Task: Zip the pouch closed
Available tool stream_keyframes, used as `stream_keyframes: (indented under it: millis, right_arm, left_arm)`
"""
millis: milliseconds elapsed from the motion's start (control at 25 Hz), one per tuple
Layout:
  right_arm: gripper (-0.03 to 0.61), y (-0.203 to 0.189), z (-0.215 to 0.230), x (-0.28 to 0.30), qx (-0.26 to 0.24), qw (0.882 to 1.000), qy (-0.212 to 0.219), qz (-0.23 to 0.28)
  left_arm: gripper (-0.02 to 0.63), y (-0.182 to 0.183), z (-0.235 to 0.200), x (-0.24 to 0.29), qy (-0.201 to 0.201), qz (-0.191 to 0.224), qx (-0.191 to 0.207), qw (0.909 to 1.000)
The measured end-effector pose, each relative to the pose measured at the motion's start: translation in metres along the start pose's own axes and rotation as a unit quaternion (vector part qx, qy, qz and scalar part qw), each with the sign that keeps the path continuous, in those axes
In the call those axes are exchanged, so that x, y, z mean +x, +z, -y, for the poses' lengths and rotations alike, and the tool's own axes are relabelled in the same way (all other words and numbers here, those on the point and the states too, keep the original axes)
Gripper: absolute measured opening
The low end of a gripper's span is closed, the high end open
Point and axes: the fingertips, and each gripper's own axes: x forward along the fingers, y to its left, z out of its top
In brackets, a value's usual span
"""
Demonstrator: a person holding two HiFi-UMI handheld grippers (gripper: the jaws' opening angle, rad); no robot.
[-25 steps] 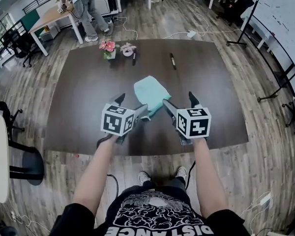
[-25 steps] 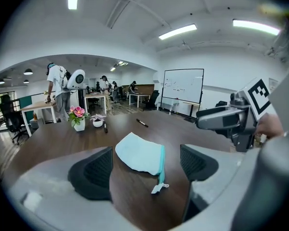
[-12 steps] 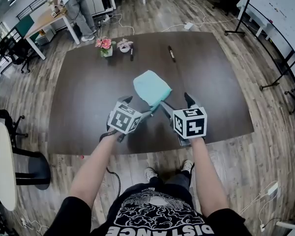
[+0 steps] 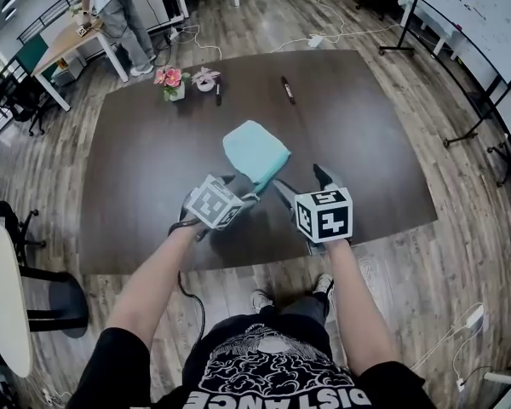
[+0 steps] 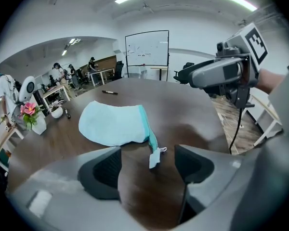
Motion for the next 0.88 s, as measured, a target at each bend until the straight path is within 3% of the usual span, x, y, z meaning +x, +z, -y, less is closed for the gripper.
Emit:
stream_keyframes:
  millis: [400, 640, 800, 880]
  right_arm:
    - [0.396, -0.005, 0.008, 0.006, 0.014, 1.000, -0.015, -0.008]
    - [0.391, -0.009, 0.015, 0.010, 0.024, 0.999, -0.026, -0.012]
    - [0.390, -0.011, 0.018, 0.013, 0.031, 0.999, -0.029, -0.016]
    - [0.389, -0.012, 0.019, 0.014, 0.034, 0.999, -0.031, -0.017]
  left_arm:
    - [0.230, -0.018, 0.011, 0.018, -0.056, -0.044, 0.042, 0.9966]
    - [0.144, -0.020, 0.017, 0.024, -0.082, -0.045, 0.053, 0.9942]
    - [0.089, -0.025, 0.017, 0.030, -0.091, -0.039, 0.043, 0.9942]
    - [0.028, -0.026, 0.015, 0.030, -0.094, -0.034, 0.035, 0.9944]
